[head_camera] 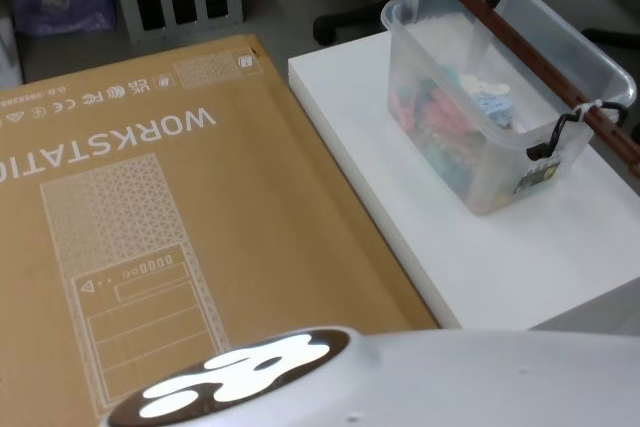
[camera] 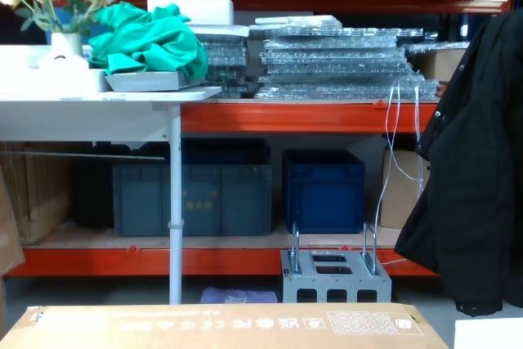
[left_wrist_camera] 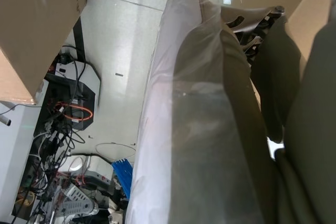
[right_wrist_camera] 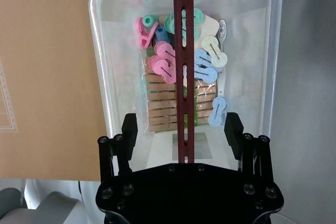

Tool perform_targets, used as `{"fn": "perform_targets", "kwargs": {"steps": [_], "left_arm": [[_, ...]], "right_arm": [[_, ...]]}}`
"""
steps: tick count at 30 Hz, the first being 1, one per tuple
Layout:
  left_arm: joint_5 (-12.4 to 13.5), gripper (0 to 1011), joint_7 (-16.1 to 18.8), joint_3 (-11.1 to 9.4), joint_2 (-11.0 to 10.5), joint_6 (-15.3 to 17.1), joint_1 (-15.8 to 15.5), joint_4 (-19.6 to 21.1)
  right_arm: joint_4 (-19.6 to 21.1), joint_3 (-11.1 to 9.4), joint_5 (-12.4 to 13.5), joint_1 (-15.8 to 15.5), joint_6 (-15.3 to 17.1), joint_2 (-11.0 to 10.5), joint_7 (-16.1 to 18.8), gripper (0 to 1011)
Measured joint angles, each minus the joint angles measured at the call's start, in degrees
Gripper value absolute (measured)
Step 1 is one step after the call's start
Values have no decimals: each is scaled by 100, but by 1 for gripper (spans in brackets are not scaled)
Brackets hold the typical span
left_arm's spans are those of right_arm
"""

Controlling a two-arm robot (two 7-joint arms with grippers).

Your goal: Use one hand to grasp the basket and place it at the designated location.

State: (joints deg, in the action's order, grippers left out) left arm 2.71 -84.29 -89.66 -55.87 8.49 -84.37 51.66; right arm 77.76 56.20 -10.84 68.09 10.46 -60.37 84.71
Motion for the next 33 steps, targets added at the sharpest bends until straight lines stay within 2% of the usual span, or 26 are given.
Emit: {"fn": "perform_targets", "kwargs": {"steps": [33], "left_arm": [[0,0,0,0,0,0,0,0]], "right_arm": [[0,0,7,0,0,0,-1,1000]]}}
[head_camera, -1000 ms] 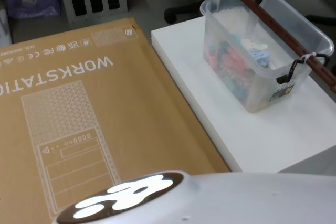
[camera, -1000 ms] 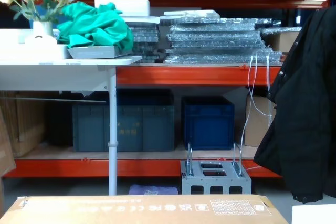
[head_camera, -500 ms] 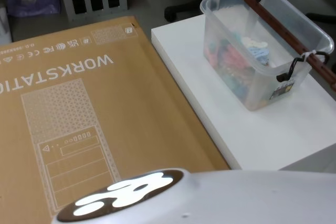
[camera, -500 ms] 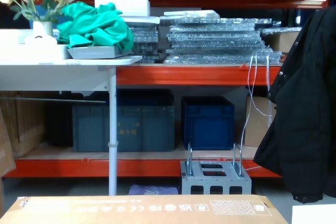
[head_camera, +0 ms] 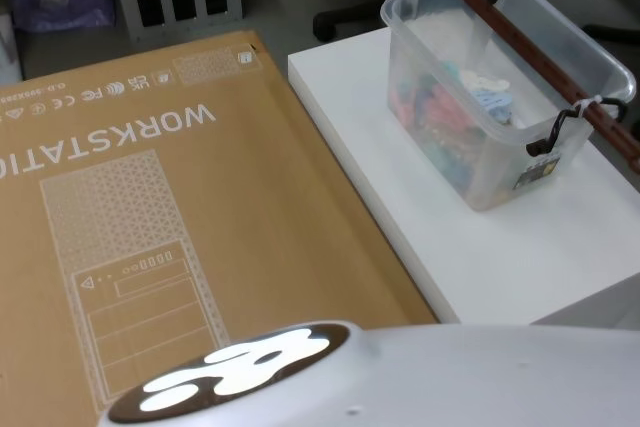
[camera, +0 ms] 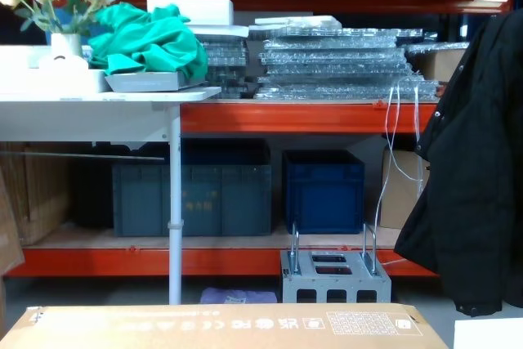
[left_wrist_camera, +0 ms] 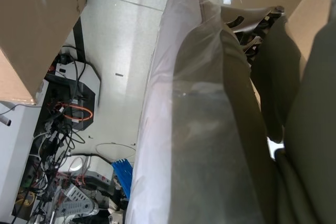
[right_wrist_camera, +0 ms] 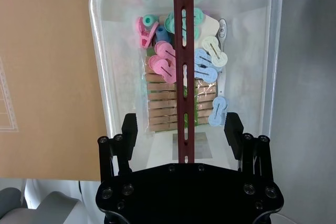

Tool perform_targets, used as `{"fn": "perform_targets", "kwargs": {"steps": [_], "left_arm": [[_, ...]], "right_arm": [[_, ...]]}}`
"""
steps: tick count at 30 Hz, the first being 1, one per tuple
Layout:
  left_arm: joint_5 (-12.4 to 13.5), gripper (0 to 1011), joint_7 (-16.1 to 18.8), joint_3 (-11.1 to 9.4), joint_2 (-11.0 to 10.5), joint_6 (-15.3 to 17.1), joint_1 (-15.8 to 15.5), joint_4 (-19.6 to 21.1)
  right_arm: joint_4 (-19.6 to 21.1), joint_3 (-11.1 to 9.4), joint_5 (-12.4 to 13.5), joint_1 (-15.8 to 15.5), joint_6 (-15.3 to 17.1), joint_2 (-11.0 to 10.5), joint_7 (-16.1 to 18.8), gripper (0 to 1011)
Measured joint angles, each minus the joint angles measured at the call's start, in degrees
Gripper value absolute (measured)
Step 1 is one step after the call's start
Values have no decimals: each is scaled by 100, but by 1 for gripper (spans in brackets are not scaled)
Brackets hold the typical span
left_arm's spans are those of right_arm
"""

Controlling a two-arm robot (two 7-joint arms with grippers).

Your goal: Use one hand to grasp the basket and place it at the designated location.

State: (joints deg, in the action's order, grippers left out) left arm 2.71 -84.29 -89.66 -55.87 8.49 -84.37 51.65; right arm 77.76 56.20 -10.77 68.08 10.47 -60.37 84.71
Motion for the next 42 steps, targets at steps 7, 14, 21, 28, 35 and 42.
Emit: {"fn": "perform_targets", "kwargs": {"steps": [7,14,21,28,35,42], "left_arm": [[0,0,0,0,0,0,0,0],[0,0,0,0,0,0,0,0],[0,0,0,0,0,0,0,-1],[0,0,0,0,0,0,0,0],[0,0,0,0,0,0,0,0],[0,0,0,0,0,0,0,0]], "right_arm": [[-16,-18,-5,-12,-13,18,10,1000],[-323,-23,-13,-43,-148,212,101,1000],[-632,78,-58,-55,-278,421,144,1000],[-813,156,-100,-47,-322,528,150,1000],[-1027,260,-163,-46,-367,649,154,1000],[-1297,381,-246,-45,-427,793,179,1000]]}}
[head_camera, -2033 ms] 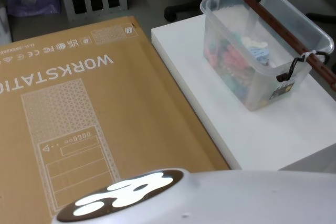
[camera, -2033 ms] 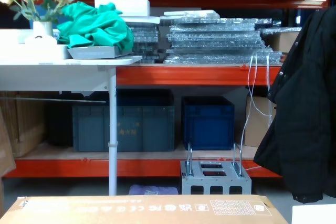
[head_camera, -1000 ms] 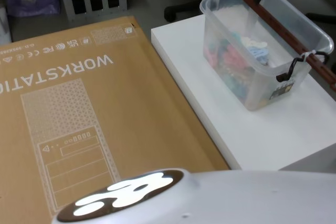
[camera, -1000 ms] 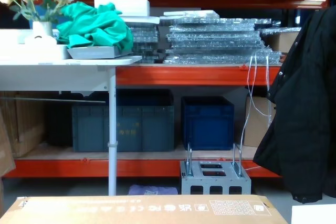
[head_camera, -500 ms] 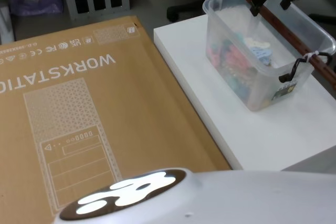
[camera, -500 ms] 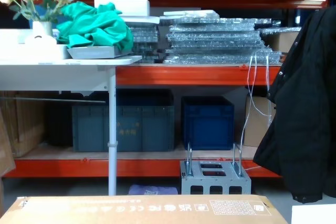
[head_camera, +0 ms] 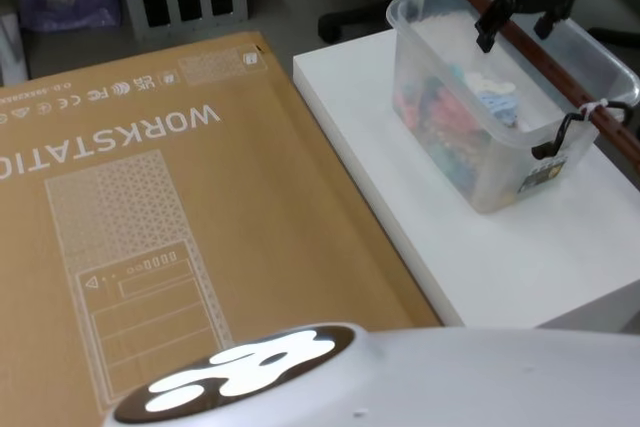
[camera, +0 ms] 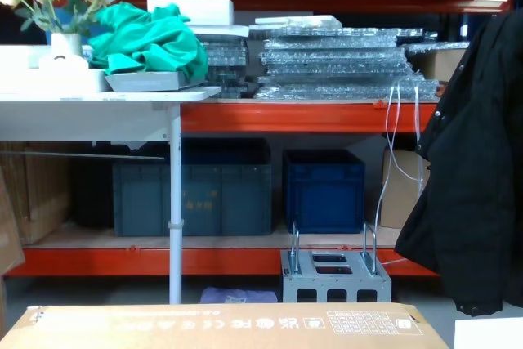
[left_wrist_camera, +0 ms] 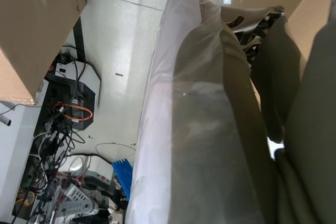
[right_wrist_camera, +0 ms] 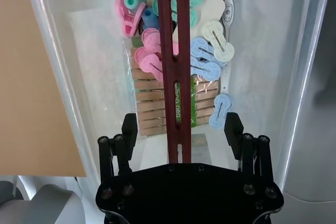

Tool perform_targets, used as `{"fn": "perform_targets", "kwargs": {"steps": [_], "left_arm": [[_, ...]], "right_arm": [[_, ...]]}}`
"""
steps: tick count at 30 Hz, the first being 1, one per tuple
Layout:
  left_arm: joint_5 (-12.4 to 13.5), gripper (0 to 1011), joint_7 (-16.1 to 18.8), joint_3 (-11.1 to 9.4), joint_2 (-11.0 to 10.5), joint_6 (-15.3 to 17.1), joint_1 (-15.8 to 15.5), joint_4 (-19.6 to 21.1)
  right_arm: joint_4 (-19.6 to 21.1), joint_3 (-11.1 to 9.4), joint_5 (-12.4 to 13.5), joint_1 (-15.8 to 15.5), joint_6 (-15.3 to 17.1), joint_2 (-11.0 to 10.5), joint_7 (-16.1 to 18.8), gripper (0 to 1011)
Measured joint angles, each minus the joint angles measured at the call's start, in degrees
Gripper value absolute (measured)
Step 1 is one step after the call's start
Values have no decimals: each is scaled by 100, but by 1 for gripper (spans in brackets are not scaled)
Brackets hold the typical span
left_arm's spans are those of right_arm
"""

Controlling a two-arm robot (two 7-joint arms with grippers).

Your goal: Use one hand to grasp the basket and place it at the designated location.

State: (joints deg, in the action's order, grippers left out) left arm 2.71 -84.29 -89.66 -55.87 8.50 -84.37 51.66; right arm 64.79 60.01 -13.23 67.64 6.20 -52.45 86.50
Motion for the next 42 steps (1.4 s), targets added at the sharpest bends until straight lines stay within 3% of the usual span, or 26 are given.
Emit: {"fn": "perform_targets", "kwargs": {"steps": [15,18,42], "left_arm": [[0,0,0,0,0,0,0,-1],[0,0,0,0,0,0,0,0],[0,0,0,0,0,0,0,0]], "right_arm": [[-95,98,-22,-12,2,36,20,1000],[-50,78,-9,-25,18,1,-15,963],[87,-81,64,-76,99,-132,-157,245]]}}
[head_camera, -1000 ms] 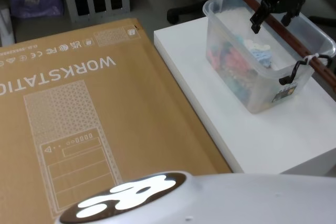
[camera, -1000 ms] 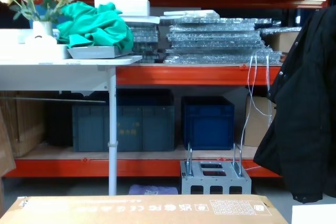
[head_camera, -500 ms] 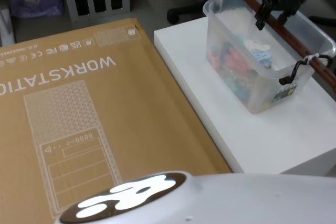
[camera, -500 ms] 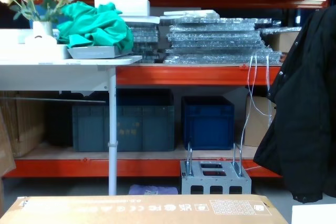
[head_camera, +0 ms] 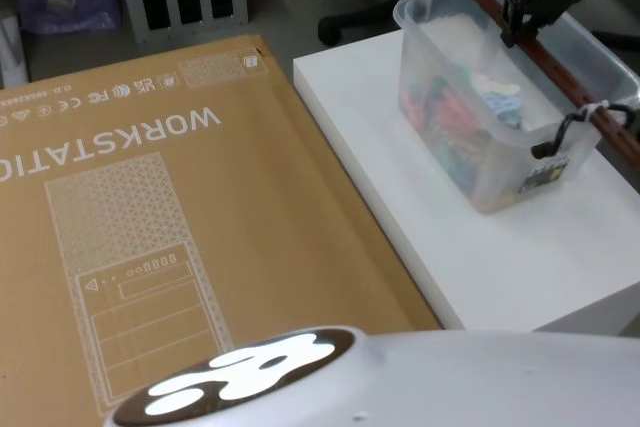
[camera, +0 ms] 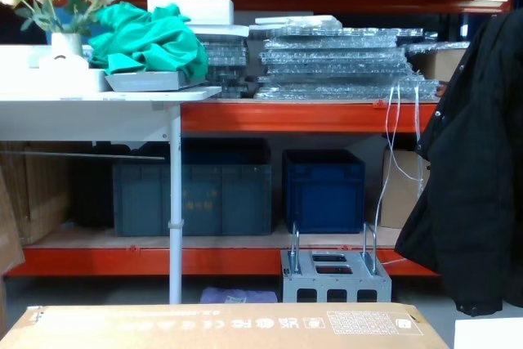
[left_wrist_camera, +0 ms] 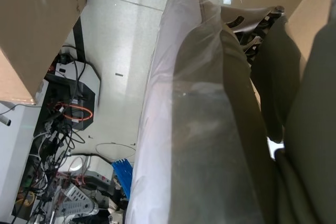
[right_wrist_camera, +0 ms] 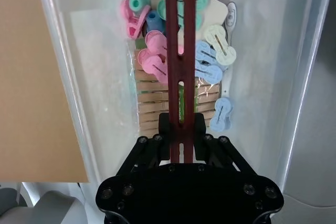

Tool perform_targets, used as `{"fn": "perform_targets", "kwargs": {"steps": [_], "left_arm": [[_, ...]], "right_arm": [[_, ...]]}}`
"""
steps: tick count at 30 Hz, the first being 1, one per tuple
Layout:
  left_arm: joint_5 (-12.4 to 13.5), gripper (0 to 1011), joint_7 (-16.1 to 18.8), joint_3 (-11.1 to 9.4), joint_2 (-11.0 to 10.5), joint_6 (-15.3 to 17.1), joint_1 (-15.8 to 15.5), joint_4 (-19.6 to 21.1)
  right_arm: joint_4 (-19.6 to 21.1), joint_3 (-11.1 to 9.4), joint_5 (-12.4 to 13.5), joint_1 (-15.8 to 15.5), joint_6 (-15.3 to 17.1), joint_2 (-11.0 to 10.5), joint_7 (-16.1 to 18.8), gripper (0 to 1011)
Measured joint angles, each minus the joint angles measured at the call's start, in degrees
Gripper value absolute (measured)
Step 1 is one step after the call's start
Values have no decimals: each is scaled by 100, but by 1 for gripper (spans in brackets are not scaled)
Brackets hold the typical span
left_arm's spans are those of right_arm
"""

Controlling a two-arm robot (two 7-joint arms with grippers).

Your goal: Use one hand to grasp the basket and place it at the designated location.

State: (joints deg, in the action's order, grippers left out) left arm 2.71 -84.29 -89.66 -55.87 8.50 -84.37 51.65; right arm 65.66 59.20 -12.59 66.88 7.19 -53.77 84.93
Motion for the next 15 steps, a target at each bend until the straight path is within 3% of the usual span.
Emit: {"fn": "perform_targets", "kwargs": {"steps": [15], "left_arm": [[0,0,0,0,0,0,0,0]], "right_arm": [[-60,-135,158,-22,5,-49,-18,233]]}}
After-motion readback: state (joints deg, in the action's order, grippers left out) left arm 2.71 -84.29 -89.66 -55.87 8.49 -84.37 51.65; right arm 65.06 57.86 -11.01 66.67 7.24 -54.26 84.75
